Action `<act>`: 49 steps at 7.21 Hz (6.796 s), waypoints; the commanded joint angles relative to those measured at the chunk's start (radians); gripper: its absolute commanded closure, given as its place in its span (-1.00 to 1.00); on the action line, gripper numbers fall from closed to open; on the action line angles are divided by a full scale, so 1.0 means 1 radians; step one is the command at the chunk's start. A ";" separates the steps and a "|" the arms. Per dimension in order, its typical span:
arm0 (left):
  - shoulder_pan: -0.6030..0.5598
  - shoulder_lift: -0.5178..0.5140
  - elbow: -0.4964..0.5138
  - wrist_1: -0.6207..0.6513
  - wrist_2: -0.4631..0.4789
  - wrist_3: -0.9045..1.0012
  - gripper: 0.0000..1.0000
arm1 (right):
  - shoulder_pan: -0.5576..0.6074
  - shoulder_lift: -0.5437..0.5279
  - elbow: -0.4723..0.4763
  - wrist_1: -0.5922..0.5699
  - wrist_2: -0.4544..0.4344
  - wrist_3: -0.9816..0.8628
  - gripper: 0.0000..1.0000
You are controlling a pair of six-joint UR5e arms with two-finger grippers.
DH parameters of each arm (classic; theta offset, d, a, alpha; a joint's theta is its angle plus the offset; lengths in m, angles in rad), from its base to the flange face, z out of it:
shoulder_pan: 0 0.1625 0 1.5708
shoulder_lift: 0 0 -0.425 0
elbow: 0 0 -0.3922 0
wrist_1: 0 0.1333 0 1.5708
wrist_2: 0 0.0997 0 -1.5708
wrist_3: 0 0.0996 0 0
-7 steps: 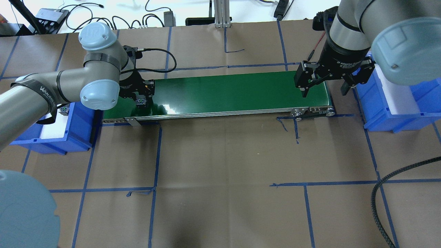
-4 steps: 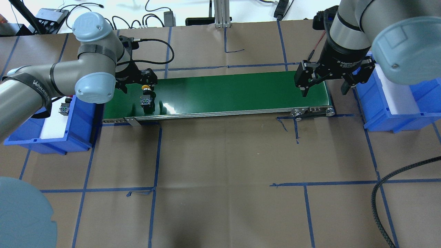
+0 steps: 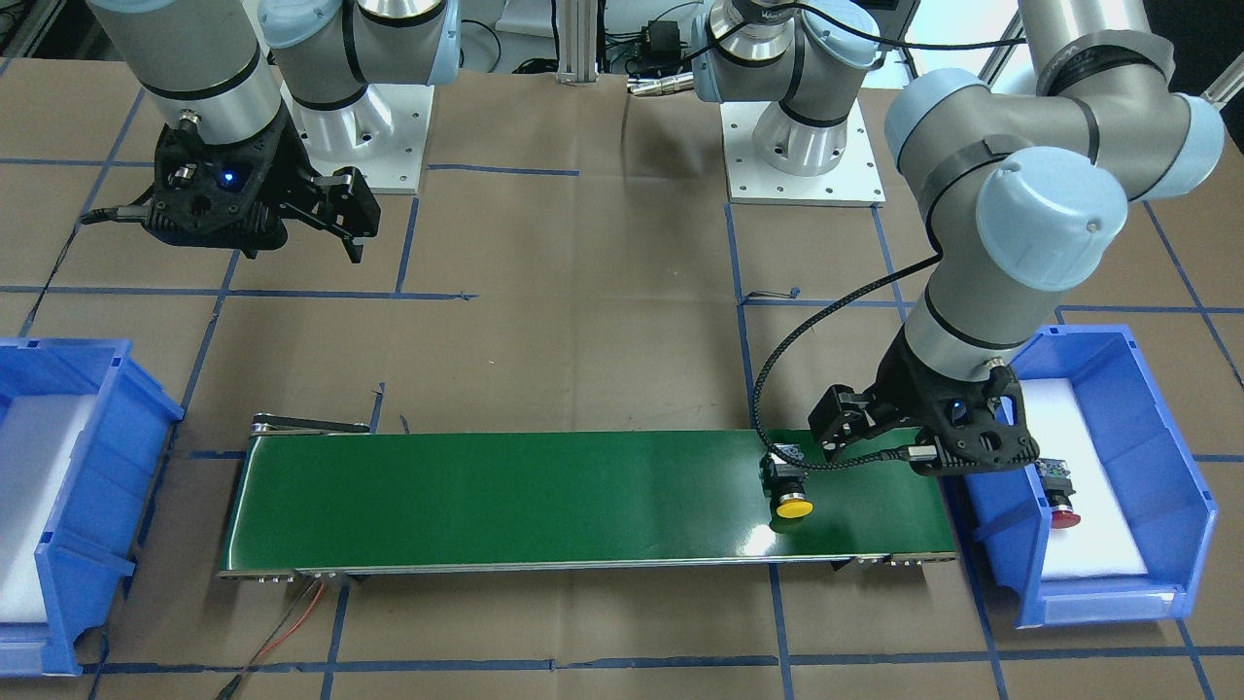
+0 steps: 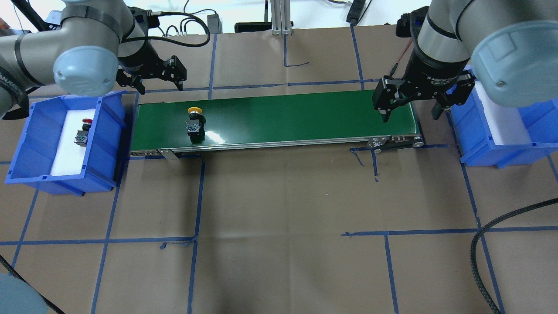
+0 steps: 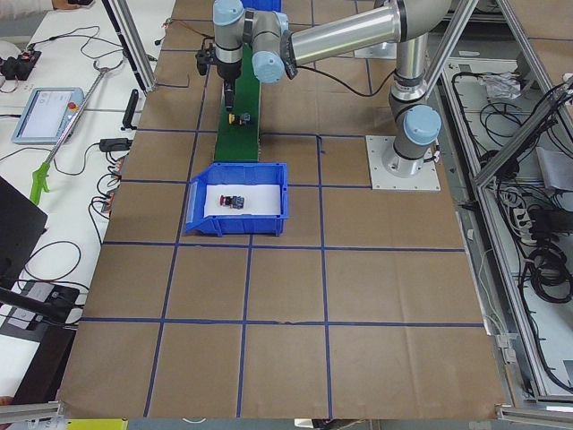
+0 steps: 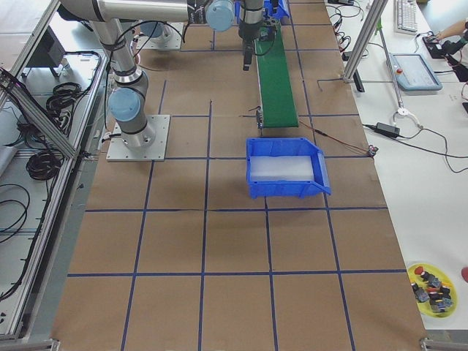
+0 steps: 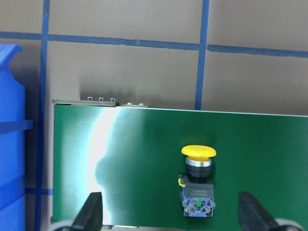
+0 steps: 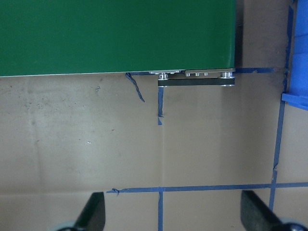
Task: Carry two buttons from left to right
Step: 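Open the left gripper and raise it back toward the bin, then lower the left gripper onto the red-capped button and close it, then lift the red button out of the bin with the left gripper, then place the red button on the conveyor belt and open the left gripper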
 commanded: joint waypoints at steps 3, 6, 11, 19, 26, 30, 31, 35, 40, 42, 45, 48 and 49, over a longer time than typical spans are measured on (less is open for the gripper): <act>0.140 0.008 0.035 -0.055 -0.001 0.118 -1.00 | 0.000 0.001 0.000 0.000 0.000 0.001 -1.00; 0.277 0.007 0.032 -0.077 -0.002 0.256 -1.00 | 0.000 0.001 0.000 0.000 0.000 0.001 -1.00; 0.449 -0.022 -0.008 -0.077 -0.005 0.518 -0.99 | 0.000 0.001 0.000 0.000 0.000 0.000 -1.00; 0.488 -0.177 -0.169 0.309 -0.044 0.630 -0.99 | -0.002 0.001 0.006 -0.002 0.000 0.000 -1.00; 0.480 -0.223 -0.145 0.316 -0.051 0.628 -0.13 | -0.002 0.001 0.009 0.000 -0.002 0.000 -1.00; 0.480 -0.219 -0.113 0.299 -0.063 0.636 1.00 | -0.002 0.003 0.010 -0.002 0.000 0.000 -1.00; 0.483 -0.210 -0.099 0.296 -0.064 0.637 1.00 | -0.002 0.003 0.010 -0.002 0.000 0.000 -1.00; 0.478 -0.128 0.161 -0.123 -0.047 0.628 1.00 | -0.002 0.003 0.010 -0.002 0.000 0.000 -1.00; 0.396 -0.076 0.256 -0.310 -0.028 0.498 1.00 | -0.002 0.023 0.007 0.000 0.002 0.001 -1.00; 0.307 -0.049 0.199 -0.301 -0.033 0.348 1.00 | 0.000 0.018 0.000 0.003 -0.002 0.000 -1.00; 0.170 -0.035 0.161 -0.288 -0.031 0.138 1.00 | 0.000 0.023 0.001 0.002 0.000 0.001 -1.00; 0.100 -0.058 0.081 -0.189 -0.031 0.070 1.00 | 0.000 0.023 0.001 0.002 0.000 0.001 -1.00; 0.092 -0.065 0.006 -0.075 -0.028 0.070 1.00 | 0.000 0.023 0.001 0.002 0.000 0.001 -1.00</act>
